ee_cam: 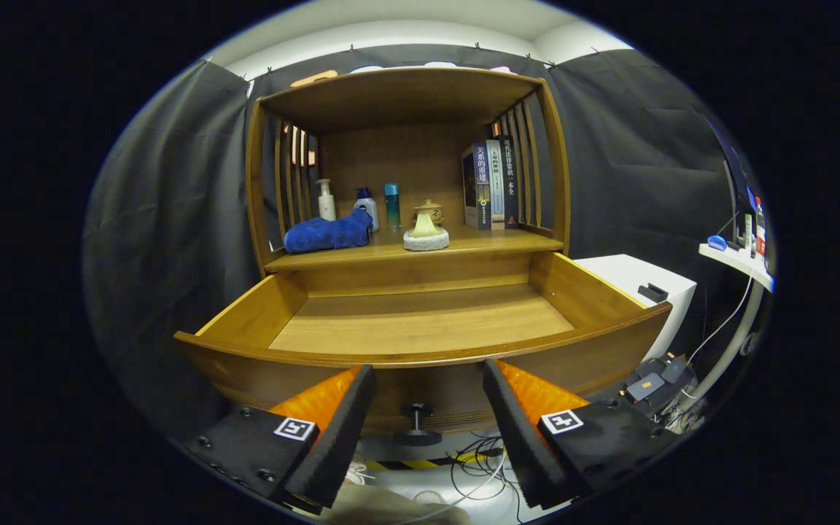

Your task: Pull open the drawer, take out the items inside it, and place them on the countertop above the cabinet.

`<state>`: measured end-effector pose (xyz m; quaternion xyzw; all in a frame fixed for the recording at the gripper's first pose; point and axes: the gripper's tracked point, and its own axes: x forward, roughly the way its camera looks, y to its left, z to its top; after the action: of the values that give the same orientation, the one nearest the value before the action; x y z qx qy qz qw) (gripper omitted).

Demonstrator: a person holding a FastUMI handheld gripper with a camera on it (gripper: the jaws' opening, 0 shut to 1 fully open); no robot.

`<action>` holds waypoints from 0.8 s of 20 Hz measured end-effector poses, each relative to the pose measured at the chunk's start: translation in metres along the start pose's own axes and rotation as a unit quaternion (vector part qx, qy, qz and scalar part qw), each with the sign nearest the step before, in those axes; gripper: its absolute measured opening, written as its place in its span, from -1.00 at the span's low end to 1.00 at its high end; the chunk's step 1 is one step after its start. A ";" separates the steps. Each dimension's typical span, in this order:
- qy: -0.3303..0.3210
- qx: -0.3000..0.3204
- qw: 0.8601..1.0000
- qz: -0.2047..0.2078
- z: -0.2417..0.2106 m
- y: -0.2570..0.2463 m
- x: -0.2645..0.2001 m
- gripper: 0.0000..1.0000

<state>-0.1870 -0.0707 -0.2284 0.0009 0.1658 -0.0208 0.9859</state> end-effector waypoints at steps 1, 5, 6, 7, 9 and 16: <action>0.001 0.003 1.000 -0.002 0.000 0.000 -0.001 0.94; 0.032 0.007 0.999 -0.012 -0.015 -0.005 0.004 0.96; 0.033 0.012 0.999 -0.009 -0.014 -0.005 0.004 0.96; 0.031 0.011 0.999 -0.009 -0.014 -0.006 0.004 0.95; 0.034 0.007 0.999 -0.005 -0.013 -0.004 0.004 0.95; 0.029 0.016 0.999 -0.018 -0.011 -0.013 0.012 0.94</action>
<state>-0.1799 -0.0845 -0.2426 0.0143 0.1942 -0.0416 0.9800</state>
